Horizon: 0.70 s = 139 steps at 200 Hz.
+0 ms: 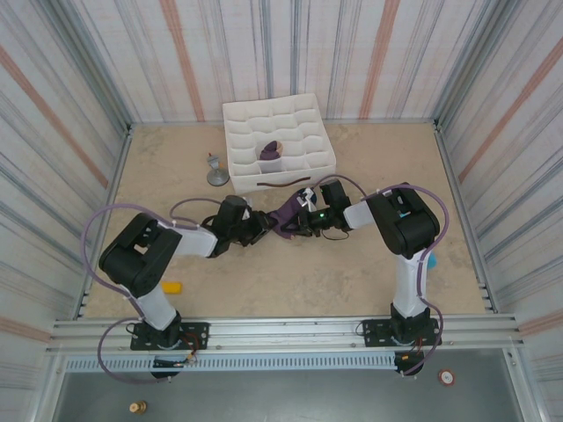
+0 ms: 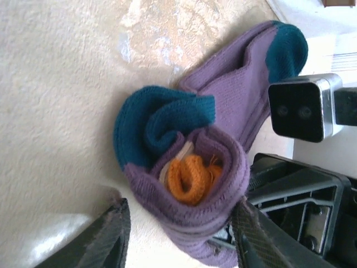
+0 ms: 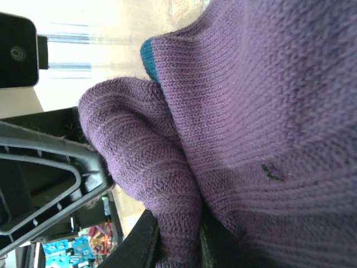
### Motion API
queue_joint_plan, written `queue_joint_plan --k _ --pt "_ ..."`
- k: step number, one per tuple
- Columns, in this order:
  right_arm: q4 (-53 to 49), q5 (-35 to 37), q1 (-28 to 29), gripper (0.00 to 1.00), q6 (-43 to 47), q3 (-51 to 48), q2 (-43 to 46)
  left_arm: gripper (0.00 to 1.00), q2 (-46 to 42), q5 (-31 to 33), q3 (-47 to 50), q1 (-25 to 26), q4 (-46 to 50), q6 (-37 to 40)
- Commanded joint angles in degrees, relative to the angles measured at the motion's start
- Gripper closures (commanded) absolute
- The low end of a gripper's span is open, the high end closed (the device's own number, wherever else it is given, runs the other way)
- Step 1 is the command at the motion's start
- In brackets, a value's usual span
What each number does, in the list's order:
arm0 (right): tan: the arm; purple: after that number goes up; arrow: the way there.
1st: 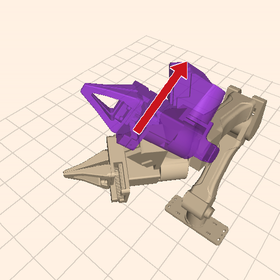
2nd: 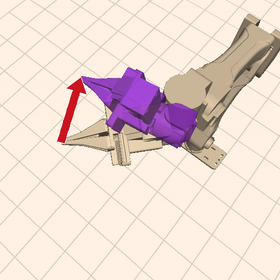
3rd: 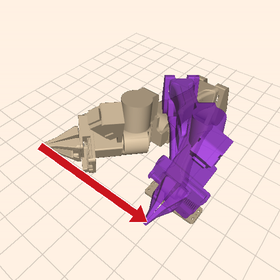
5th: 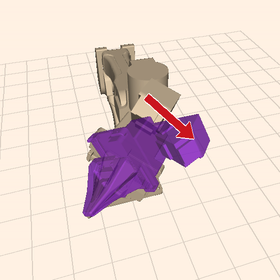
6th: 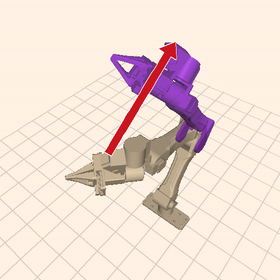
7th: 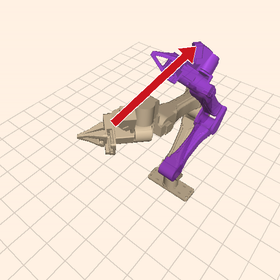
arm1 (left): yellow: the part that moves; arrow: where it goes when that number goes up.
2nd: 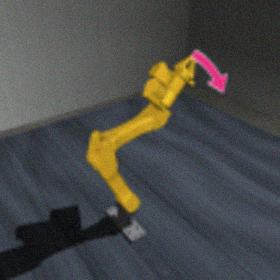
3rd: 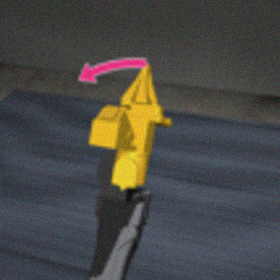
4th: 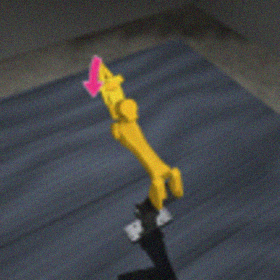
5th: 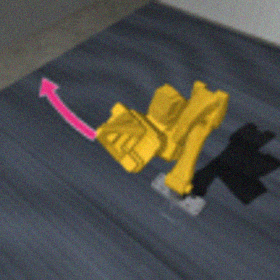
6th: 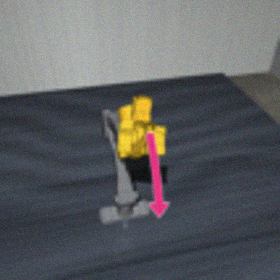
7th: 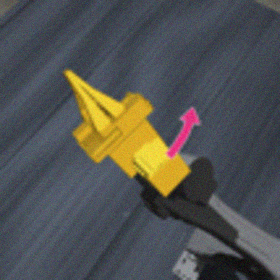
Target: Roll the socks
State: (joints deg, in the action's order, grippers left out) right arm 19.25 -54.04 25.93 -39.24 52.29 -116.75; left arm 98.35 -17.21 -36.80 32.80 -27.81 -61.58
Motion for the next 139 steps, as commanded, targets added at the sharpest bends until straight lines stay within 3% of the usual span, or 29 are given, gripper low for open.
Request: queue_joint_plan --k 1,28,47,86,112,139 --pt "-12.39 10.23 -0.89 1.0 -2.28 -3.16 -4.77 0.54 2.67 2.51 -1.38 0.17 -0.49 -1.33" --pt "-11.74 9.59 -0.92 1.0 -2.41 -3.18 -4.52 0.62 4.17 3.01 -1.61 0.34 -0.12 -2.22" --pt "-10.97 9.15 -0.96 1.0 -2.33 -3.31 -3.88 0.73 4.31 3.26 -2.22 0.34 2.17 -2.31" --pt "-12.26 10.08 -0.8 0.77 0.99 -2.99 0.31 0.97 3.47 1.82 -4.85 0.08 12.01 -0.63" --pt "-16.95 13.83 0.11 0.58 5.5 -2.22 6.02 1.0 1.87 0.96 -6.16 -0.16 18.71 1.06" --pt "-21.22 18.89 2.44 0.49 10.76 -1.57 13.0 1.0 0.23 -0.64 -7.4 -0.94 24.74 2.47"
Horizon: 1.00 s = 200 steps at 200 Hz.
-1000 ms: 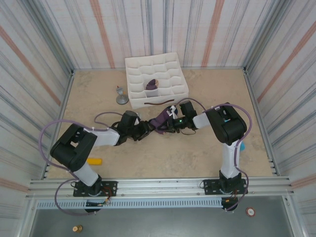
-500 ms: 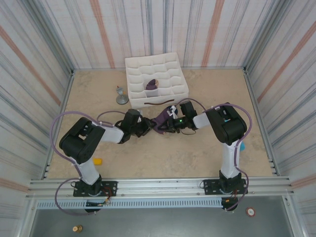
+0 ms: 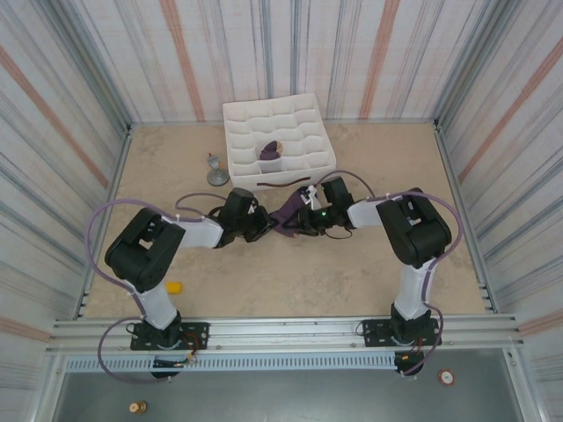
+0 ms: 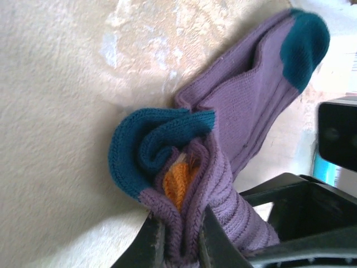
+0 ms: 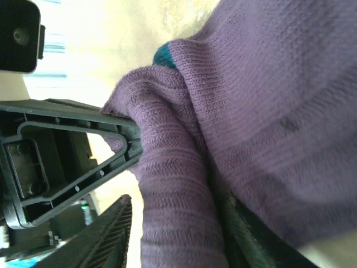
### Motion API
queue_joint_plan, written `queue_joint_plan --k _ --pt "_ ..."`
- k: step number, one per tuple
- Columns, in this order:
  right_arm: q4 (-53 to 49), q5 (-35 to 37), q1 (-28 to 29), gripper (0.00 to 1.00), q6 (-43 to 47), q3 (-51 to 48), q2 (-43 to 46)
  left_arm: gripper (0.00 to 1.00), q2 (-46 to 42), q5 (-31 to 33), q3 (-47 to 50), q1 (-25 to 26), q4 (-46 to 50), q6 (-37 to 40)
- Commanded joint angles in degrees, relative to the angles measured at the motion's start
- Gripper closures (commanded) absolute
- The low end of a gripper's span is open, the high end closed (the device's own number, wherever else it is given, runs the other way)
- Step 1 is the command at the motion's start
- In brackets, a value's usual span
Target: Roll the socks
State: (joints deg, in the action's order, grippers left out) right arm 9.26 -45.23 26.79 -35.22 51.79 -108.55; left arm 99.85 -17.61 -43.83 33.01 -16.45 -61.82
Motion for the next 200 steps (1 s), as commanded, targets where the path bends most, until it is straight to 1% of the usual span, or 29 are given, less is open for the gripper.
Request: queue_joint_plan --k 1,23,33,41,45,56,60,83,109,147,174,200 --pt "-11.47 10.08 1.68 0.49 7.0 -1.07 5.36 1.0 -1.26 -0.38 -0.46 -1.18 13.55 2.74" --pt "-15.7 17.53 5.21 0.41 12.11 -0.05 10.72 1.0 -2.03 -2.87 -1.31 -2.03 16.08 3.61" --pt "-17.12 22.34 7.35 0.37 14.43 0.15 13.06 1.0 -2.52 -3.31 -1.89 -2.24 17.71 4.17" --pt "-17.79 26.22 9.23 0.36 16.21 0.16 14.81 1.0 -2.92 -3.66 -2.25 -2.43 19.14 4.76" --pt "-18.18 28.56 10.26 0.33 17.02 0.11 15.54 1.0 -3.16 -3.94 -2.34 -2.56 19.77 4.93" --pt "-18.49 32.75 13.05 0.32 19.48 0.01 17.69 1.0 -3.67 -4.47 -2.45 -2.85 21.07 5.5" --pt "-18.62 34.5 14.0 0.3 20.29 -0.05 18.41 1.0 -3.83 -4.81 -2.4 -3.0 21.42 5.69" --pt "-18.41 42.66 20.06 0.28 25.63 -0.33 20.68 1.0 -4.79 -6.73 -1.95 -3.96 23.17 6.76" --pt "-16.85 51.01 26.7 0.26 31.75 -1.04 21.52 0.98 -5.96 -7.51 -0.8 -4.75 24.72 8.14" --pt "-13.12 57.97 33.78 0.24 38.78 -2.43 20.33 0.96 -7.08 -9.04 0.88 -5.68 25.9 9.8" --pt "-11.43 61.95 36.65 0.26 41.71 -2.43 17.36 0.96 -7.65 -9.88 1.88 -6.03 26.38 10.55" --pt "-7.47 64.93 38.75 0.28 44.13 -3.46 14.35 0.95 -8.29 -10.57 2.73 -6.12 26.25 10.65"
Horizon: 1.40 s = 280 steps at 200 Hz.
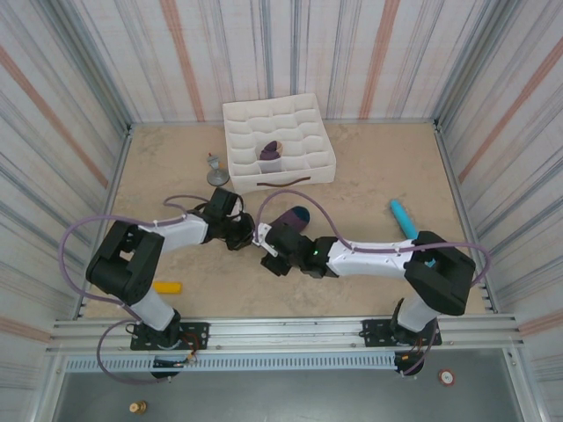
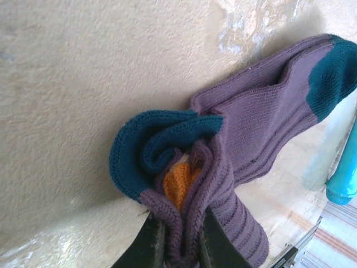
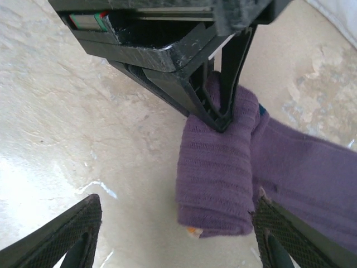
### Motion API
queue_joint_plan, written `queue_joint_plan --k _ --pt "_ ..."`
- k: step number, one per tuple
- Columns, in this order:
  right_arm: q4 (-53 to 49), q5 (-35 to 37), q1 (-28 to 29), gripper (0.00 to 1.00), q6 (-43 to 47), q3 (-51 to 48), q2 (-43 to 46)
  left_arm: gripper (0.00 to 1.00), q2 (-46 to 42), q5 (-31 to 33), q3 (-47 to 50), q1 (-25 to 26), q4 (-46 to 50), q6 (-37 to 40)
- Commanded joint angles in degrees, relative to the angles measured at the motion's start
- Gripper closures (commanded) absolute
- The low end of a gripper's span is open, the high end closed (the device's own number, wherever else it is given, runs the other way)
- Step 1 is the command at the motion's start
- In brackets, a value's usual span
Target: Roll the socks
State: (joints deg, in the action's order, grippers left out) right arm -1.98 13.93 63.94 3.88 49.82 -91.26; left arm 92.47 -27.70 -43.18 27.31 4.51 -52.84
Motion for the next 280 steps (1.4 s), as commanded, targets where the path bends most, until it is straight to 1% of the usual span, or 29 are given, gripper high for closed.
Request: queue_joint_plan --k 1,27,61,82,100,124,143,144,148,163,170,200,212,226,258,280 --pt "3.93 5.85 1.7 0.28 5.1 -1.53 -3.04 0.95 -0.94 -0.49 2.15 -0.42 5.31 1.68" --pt "4.63 8.64 2.65 0.3 6.08 -0.13 -6.53 0.95 -1.87 -0.95 2.89 -0.5 5.85 1.86" --pt "7.94 10.33 2.77 0.32 7.31 -0.47 -11.01 0.95 -2.55 -1.55 3.74 -0.99 5.81 1.97" --pt "9.89 11.77 2.95 0.35 8.16 -0.69 -13.75 0.92 -2.99 -1.57 4.11 -1.1 5.93 2.1" --pt "10.82 12.45 3.01 0.4 8.69 -0.65 -15.64 0.89 -3.1 -1.54 4.16 -1.16 5.8 2.21" --pt "11.39 12.32 2.64 0.52 8.02 -0.7 -16.94 0.84 -3.21 -1.74 4.33 -1.12 5.59 2.43" --pt "11.14 10.92 2.11 0.66 6.33 -0.69 -17.42 0.76 -3.76 -1.75 4.36 -1.18 5.43 2.44" --pt "11.12 10.8 2.01 0.69 6.17 -0.74 -17.51 0.76 -3.77 -1.79 4.35 -1.2 5.47 2.46" --pt "11.0 10.49 1.98 0.72 5.81 -0.73 -17.59 0.74 -3.86 -1.84 4.35 -1.21 5.46 2.48" --pt "10.45 9.75 1.61 0.82 4.74 -0.62 -18.19 0.67 -4.51 -1.68 4.57 -1.38 5.51 2.7" --pt "10.08 9.42 1.37 0.87 4.17 -0.6 -18.44 0.62 -4.76 -1.69 4.72 -1.55 5.44 2.8" --pt "8.89 7.29 0.06 1.0 1.6 -0.8 -19.04 0.39 -6.2 -1.66 5.49 -2.25 5.15 3.15" --pt "8.59 6.86 -0.52 1.0 0.59 -0.96 -19.18 0.31 -7.07 -1.32 5.98 -2.59 5.09 3.15" --pt "8.02 5.42 -1.46 1.0 -0.47 -0.93 -19.23 0.26 -8.1 -1.09 6.38 -3.03 5.13 3.51" --pt "7.34 1.04 -3.58 1.0 -2.39 -1.12 -18.82 0.21 -10.92 0.01 7.73 -3.79 3.71 3.8" --pt "7.41 -2.48 -5.36 1.0 -3.59 -1.61 -18.25 0.21 -12.33 0.25 8.74 -4.43 2.63 3.8"
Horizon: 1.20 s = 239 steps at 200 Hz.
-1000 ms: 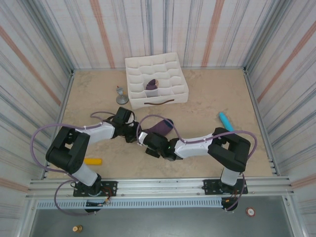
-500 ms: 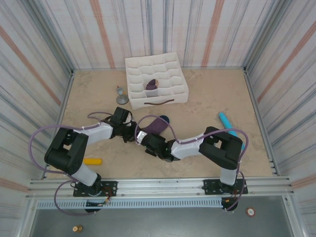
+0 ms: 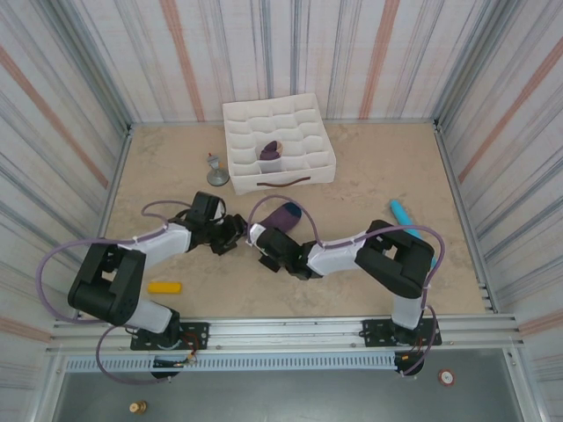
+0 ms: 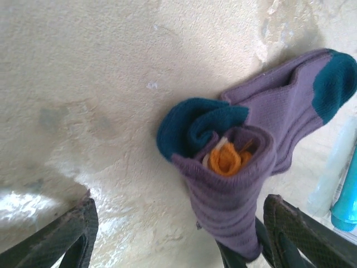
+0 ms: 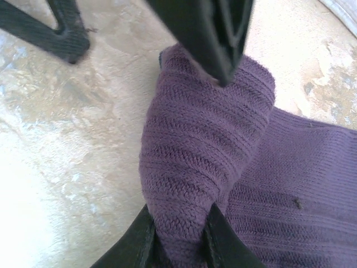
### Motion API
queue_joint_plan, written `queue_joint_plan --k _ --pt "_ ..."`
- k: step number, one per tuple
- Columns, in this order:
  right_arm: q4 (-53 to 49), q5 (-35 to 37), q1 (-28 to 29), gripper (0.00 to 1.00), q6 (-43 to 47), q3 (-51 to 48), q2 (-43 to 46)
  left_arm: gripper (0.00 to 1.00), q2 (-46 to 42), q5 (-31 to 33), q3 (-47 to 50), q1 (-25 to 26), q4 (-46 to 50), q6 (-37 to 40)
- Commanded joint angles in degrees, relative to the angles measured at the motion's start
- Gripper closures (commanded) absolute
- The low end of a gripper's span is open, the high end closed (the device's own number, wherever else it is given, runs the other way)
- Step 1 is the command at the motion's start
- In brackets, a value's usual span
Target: Roll the socks
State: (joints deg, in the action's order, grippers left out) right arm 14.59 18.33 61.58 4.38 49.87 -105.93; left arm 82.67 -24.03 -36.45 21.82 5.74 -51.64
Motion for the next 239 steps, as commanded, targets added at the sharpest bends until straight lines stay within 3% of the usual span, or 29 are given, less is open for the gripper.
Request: queue_joint_plan --k 1,58,116,177,239 --pt "-9.15 -7.02 -3.07 1.0 -4.15 -1.68 -3.49 0.21 -2.62 -3.45 2.09 1.04 1.31 2.55" --pt "-9.21 -15.28 -6.54 1.0 -6.14 -2.36 -2.18 0.22 -6.77 -3.87 6.21 0.67 -6.25 -0.08" --pt "-9.73 -40.42 -16.54 1.0 -12.39 -0.94 -2.52 0.22 -8.9 -3.14 7.23 0.72 -7.09 -0.11" --pt "-10.58 -57.6 -24.95 1.0 -23.08 3.46 -8.29 0.24 -6.74 -4.28 7.44 0.68 -10.16 -1.27" --pt "-12.08 -64.71 -30.91 1.0 -33.2 6.18 -14.6 0.26 -5.65 -3.65 7.44 1.36 -11.62 -1.89"
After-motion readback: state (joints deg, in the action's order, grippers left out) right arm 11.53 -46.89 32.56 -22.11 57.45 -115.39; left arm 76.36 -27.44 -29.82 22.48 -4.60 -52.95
